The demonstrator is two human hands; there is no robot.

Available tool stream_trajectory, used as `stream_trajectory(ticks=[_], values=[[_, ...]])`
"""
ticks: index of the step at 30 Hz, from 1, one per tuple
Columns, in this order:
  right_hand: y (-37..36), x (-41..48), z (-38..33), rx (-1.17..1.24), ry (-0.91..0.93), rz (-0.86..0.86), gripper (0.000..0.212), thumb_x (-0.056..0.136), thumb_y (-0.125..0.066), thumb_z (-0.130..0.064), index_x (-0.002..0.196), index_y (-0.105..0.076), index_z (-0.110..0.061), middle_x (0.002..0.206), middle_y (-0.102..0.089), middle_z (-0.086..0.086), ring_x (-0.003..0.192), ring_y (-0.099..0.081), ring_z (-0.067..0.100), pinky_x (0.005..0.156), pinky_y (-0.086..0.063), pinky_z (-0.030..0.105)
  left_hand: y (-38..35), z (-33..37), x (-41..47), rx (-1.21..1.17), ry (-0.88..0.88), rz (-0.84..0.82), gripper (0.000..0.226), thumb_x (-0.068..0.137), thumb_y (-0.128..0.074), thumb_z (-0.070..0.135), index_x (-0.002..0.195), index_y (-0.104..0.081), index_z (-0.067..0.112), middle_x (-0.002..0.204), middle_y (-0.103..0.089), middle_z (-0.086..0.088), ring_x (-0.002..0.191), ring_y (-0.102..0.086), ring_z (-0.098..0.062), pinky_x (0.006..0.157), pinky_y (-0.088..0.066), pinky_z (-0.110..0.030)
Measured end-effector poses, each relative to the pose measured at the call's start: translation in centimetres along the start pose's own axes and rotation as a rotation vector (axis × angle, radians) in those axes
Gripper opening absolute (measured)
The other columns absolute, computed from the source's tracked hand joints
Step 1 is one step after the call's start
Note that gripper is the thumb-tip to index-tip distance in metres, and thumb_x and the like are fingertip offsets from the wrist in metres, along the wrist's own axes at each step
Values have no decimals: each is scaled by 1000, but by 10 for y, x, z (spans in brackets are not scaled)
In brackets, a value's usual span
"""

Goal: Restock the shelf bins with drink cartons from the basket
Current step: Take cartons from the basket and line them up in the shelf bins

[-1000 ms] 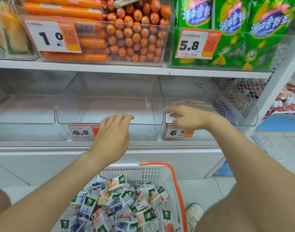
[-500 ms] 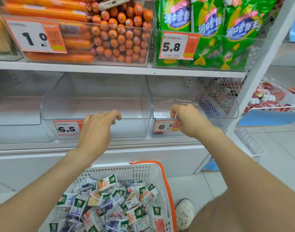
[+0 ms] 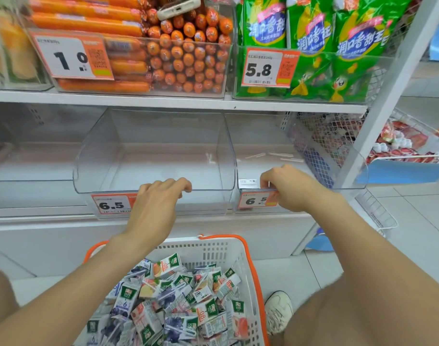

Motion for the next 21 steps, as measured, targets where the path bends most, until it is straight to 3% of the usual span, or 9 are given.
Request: stream_trajectory(ticks=[3, 7, 11, 16, 18, 21], values=[[6, -3, -7, -23, -62, -28, 25, 84, -84, -19, 92, -62, -26, 95, -65, 0, 93, -64, 30, 77, -57, 43, -2, -1, 2, -55, -28, -36, 75, 76, -54, -26, 127, -59, 28, 110, -69, 5, 102, -64, -22, 94, -43, -41], [20, -10, -38, -202, -120, 25, 50, 83, -74, -6, 122, -44, -12, 120, -50, 13, 110, -54, 39, 78, -45, 44, 16, 2, -1, -25, -103, -3, 36, 100, -62, 9, 132, -60, 25, 122, -65, 4, 115, -58, -25, 104, -42, -44], [52, -9, -123, -57, 121, 297, 39, 80, -60, -8, 116, -47, -14, 111, -45, 10, 97, -50, 36, 71, -35, 41, 64, -13, -5, -2, -75, 183, 25, 95, -63, 8, 117, -64, 19, 113, -61, 0, 106, -55, -29, 91, -43, -45], [44, 8, -235, 165, 447, 379, 27, 87, -57, -9, 114, -63, -12, 105, -60, 9, 96, -57, 35, 78, -49, 44, 128, -88, -18, 13, 235, 399, 31, 81, -53, -6, 106, -55, 12, 107, -51, -11, 94, -48, -35, 78, -42, -50], [39, 19, -271, 215, 521, 401, 27, 89, -57, -8, 115, -64, -11, 106, -61, 10, 100, -58, 35, 79, -52, 46, 139, -130, -25, 65, 390, 339, 42, 78, -52, -10, 114, -54, 12, 114, -49, -15, 99, -47, -39, 79, -44, -52], [38, 32, -325, 201, 587, 504, 23, 85, -61, -6, 108, -66, -7, 99, -61, 13, 94, -58, 38, 74, -54, 47, 136, -198, -33, 211, 550, 68, 58, 79, -57, -10, 132, -51, 13, 125, -45, -17, 110, -44, -42, 86, -45, -52]])
Point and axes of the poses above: each hand's wrist, its own x-axis towards the middle knuckle, its own y-axis out of the back of the hand, z = x × y, the point moved 6 cm from there along x, towards the middle knuckle
